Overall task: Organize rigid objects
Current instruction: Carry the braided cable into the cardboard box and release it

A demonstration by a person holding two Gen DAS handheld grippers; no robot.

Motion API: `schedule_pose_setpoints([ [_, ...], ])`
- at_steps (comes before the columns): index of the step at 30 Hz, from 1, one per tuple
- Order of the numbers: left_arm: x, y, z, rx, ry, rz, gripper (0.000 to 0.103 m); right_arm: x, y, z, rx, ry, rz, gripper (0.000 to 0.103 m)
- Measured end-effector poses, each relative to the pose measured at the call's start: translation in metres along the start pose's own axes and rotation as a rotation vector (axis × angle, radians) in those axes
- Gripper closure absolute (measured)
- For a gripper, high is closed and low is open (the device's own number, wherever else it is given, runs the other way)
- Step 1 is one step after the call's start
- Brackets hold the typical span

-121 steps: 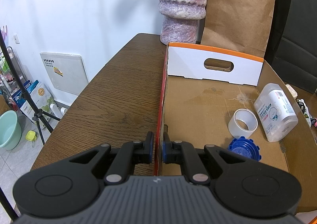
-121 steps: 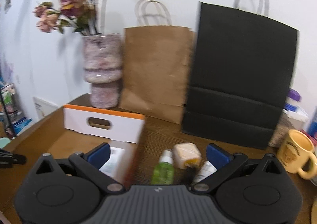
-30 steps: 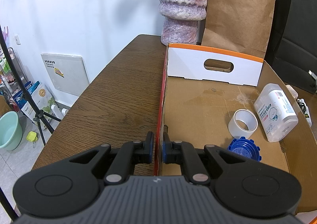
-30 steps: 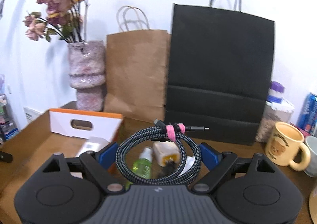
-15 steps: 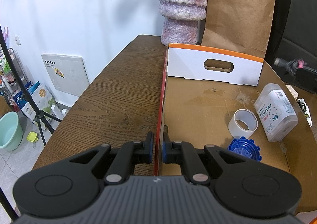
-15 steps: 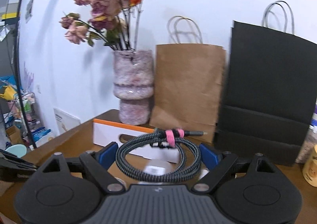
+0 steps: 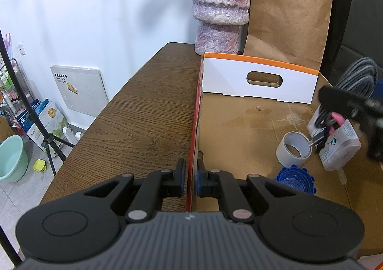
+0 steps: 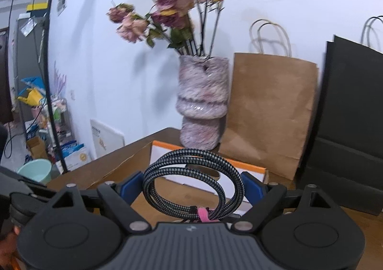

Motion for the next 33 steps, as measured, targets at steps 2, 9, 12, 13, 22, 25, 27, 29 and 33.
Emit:
schedule_pose_setpoints([
  [2, 0.0, -0.001, 0.0, 0.0, 0.0, -0.001, 0.093, 0.003, -0.005, 0.003, -0.018, -0.01, -0.005, 0.017],
  [9, 0.0, 0.001, 0.0, 0.002, 0.003, -0.002, 0.093, 0.003, -0.013, 0.006, -0.039, -0.013, -0.012, 0.017],
  [12, -0.001, 0.0, 0.0, 0.002, 0.003, -0.002, 0.093, 0.001, -0.016, 0.005, -0.038, 0.0, -0.031, 0.017],
  [13, -0.001, 0.0, 0.0, 0.002, 0.003, -0.002, 0.093, 0.001, -0.017, 0.005, -0.042, 0.002, -0.032, 0.017],
  [22, -0.001, 0.001, 0.0, 0.002, 0.003, -0.003, 0.093, -0.002, -0.016, 0.002, -0.034, 0.024, -0.046, 0.0],
  [25, 0.0, 0.001, 0.0, 0.002, 0.004, -0.004, 0.093, -0.004, -0.014, 0.0, -0.034, 0.039, -0.029, 0.0],
  [27, 0.0, 0.001, 0.0, 0.002, 0.004, -0.005, 0.093, -0.004, -0.013, -0.001, -0.03, 0.039, -0.028, 0.0],
  [29, 0.0, 0.001, 0.0, 0.003, 0.005, -0.006, 0.093, -0.004, -0.011, -0.001, -0.027, 0.037, -0.023, 0.0],
  [33, 0.0, 0.002, 0.001, 0.002, 0.006, -0.007, 0.093, -0.003, -0.009, 0.001, -0.025, 0.029, -0.015, 0.0],
])
Point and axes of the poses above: each gripper's, at about its wrist camera, not at the fingertips, and x roughly the way its jaws point, y to its right, z to its underside, the point moved 10 cm from there along x, roughly the way its jaws point, and after that the axes turned 6 degrees about -y, right-handed, at the moved point
